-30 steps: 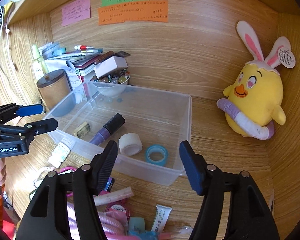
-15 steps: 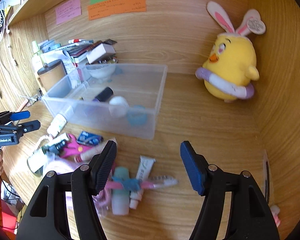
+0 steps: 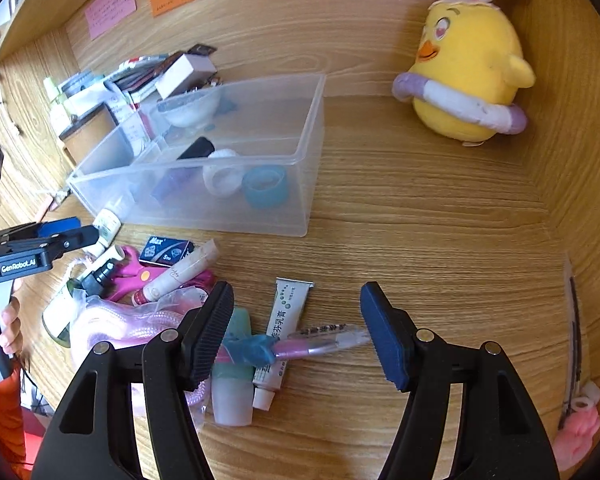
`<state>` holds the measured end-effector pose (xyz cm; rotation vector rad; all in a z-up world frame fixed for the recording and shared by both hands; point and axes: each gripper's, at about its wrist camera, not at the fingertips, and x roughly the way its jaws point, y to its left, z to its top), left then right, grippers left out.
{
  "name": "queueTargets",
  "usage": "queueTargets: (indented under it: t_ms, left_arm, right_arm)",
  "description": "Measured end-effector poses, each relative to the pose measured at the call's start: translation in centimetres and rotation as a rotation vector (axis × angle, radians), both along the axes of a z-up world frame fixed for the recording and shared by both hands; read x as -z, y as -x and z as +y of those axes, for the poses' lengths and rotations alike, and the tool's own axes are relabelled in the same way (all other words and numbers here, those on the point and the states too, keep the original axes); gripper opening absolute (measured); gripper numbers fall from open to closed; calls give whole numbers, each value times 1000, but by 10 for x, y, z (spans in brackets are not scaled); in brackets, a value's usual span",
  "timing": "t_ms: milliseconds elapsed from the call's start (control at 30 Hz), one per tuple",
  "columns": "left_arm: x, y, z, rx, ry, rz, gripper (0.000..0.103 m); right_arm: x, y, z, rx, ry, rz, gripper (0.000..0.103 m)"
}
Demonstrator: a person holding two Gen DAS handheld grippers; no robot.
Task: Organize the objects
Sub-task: 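Grasp the white medicine jar with the left tool while the right tool grasps the toothpaste tube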
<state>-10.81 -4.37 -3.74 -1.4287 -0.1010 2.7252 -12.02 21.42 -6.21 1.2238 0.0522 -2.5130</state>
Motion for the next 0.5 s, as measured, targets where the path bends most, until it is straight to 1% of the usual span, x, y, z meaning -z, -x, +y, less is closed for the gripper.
queueTargets:
  t_ms: [67, 100, 167, 200, 233, 367, 500]
  left_arm:
    - [5, 5, 2, 0, 1, -19, 54]
    - [7, 7, 2, 2, -5, -26, 53]
    - [10, 9, 3, 5, -12, -33, 49]
    - [11, 10, 4, 6, -12, -34, 47]
    - [12, 10, 4, 8, -11, -34, 46]
    - [12, 8, 9, 16, 5, -22, 36]
    - [12, 6, 11, 26, 9, -13, 30]
  right_arm:
    - [6, 4, -2, -18, -10, -26, 47]
    - [8, 5, -3, -25, -13, -38, 44]
    - [8, 7, -2, -34, -8, -42, 42]
    - [8, 7, -2, -41, -16, -44, 40]
    - [8, 7, -3, -50, -25, -48, 34]
    - [7, 11, -7, -96, -31, -62, 28]
    - [6, 17, -11, -134, -44, -93, 28]
